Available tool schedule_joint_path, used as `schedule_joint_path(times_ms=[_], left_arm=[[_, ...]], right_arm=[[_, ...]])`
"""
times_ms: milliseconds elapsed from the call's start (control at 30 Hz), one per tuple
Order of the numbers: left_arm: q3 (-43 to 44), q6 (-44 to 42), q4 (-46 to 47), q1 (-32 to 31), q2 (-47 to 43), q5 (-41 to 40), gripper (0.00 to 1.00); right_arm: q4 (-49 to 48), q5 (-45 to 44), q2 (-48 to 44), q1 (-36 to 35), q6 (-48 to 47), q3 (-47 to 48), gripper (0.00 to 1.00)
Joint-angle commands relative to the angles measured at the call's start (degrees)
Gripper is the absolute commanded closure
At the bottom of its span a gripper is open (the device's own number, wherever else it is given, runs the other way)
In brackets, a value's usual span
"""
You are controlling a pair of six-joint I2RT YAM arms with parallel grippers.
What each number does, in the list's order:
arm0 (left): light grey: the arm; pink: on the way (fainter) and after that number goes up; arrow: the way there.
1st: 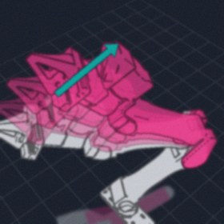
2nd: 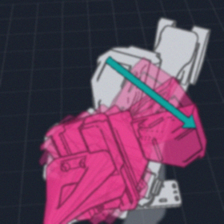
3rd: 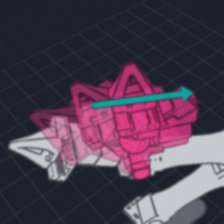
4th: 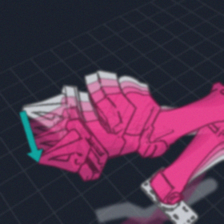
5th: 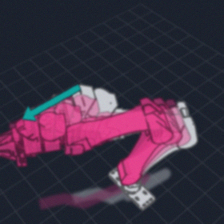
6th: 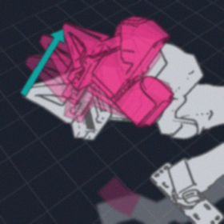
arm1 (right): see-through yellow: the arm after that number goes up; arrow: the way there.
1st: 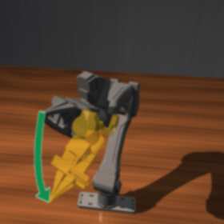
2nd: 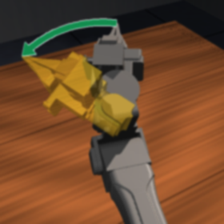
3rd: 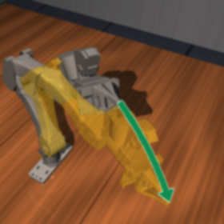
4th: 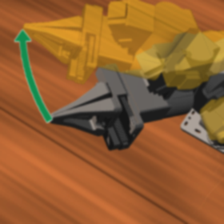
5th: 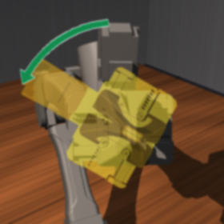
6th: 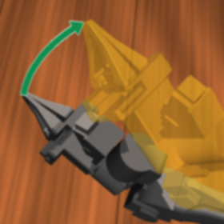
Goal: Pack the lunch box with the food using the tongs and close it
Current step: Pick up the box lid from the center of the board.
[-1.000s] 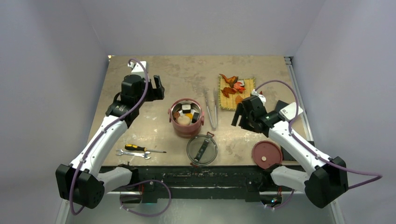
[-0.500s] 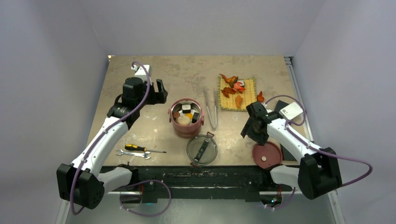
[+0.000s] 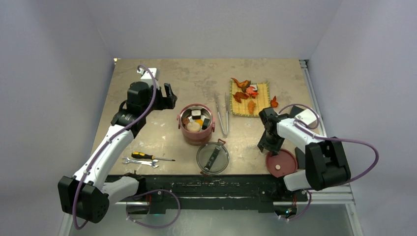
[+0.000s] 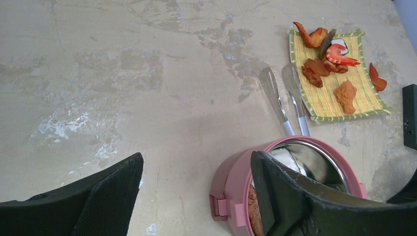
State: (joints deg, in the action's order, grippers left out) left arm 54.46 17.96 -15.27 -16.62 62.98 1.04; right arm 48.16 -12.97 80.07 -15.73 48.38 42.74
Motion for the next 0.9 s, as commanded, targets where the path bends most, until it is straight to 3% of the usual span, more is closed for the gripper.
schedule_joint_path(times_ms=[0, 167, 267, 300, 633, 867], left_arm=[[-0.08, 0.0, 2.12, 0.27, -1.31, 0.27, 0.21], [-0.11, -0.11, 2.04, 0.27, -1.29, -0.19, 0.21], [-0.07, -0.11, 2.04, 0.27, -1.12, -0.4, 0.21], [-0.13, -0.1, 2.08, 0.27, -0.96, -0.37, 0.21], [-0.28, 0.0, 2.16, 0.27, -0.15, -0.42, 0.21], [-0.64, -0.07, 2.22, 0.27, -0.34, -0.86, 0.21]], right_arm=[[0.1, -1.96, 1.84, 0.17, -1.22, 2.59, 0.53], [-4.02, 2.34, 3.39, 0.17, -2.59, 2.18, 0.69], [-7.5, 4.2, 2.74, 0.19, -5.01, 2.52, 0.96], [-8.27, 4.55, 2.34, 0.03, -5.5, 3.07, 1.0], [-15.25, 4.08, -2.11, -7.31, -5.44, 8.85, 1.0], [-17.07, 2.32, -4.62, -12.02, -12.03, 15.08, 1.0]])
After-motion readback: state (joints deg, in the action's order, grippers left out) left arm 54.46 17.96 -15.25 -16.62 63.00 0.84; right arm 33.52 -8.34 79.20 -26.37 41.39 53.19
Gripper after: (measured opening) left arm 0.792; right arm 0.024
